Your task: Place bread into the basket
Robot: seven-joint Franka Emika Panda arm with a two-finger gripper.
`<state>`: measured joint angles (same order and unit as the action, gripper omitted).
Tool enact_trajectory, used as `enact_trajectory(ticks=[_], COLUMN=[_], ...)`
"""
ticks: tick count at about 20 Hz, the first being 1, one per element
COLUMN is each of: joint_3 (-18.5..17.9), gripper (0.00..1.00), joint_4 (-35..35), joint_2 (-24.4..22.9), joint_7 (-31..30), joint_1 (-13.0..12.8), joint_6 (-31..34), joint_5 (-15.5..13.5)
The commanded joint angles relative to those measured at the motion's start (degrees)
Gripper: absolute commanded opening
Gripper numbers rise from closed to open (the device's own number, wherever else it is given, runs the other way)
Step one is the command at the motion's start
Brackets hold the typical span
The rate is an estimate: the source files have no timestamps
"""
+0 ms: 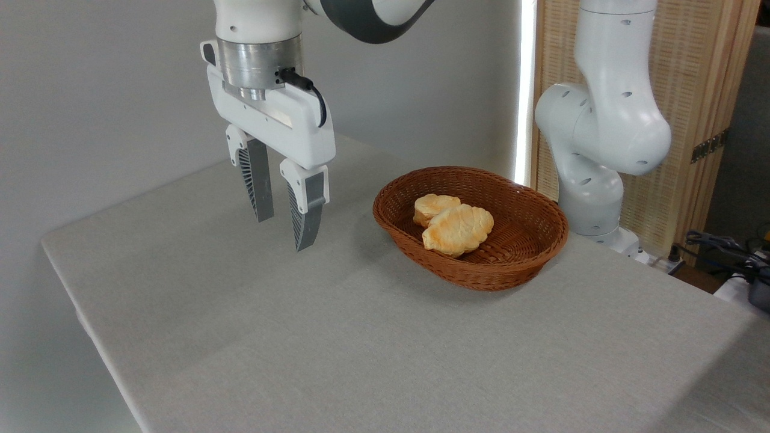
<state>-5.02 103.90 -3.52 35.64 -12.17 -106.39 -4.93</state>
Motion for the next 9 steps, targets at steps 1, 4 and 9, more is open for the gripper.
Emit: enact_trajectory(ticks=[1,4,9], joint_3=[-0.34,-0.69,-0.69], gripper=[1.00,1.00,1.00], joint_4=[-0.98,-1.07,-1.25], joint_2=[0.79,0.97,1.24], joint_7=[-0.40,-0.30,-0.30], joint_1=[-0.22,-0.13,-0.13], joint_6=[-0.84,-1.01,-1.10], joint_5=[-0.18,0.53,4.75])
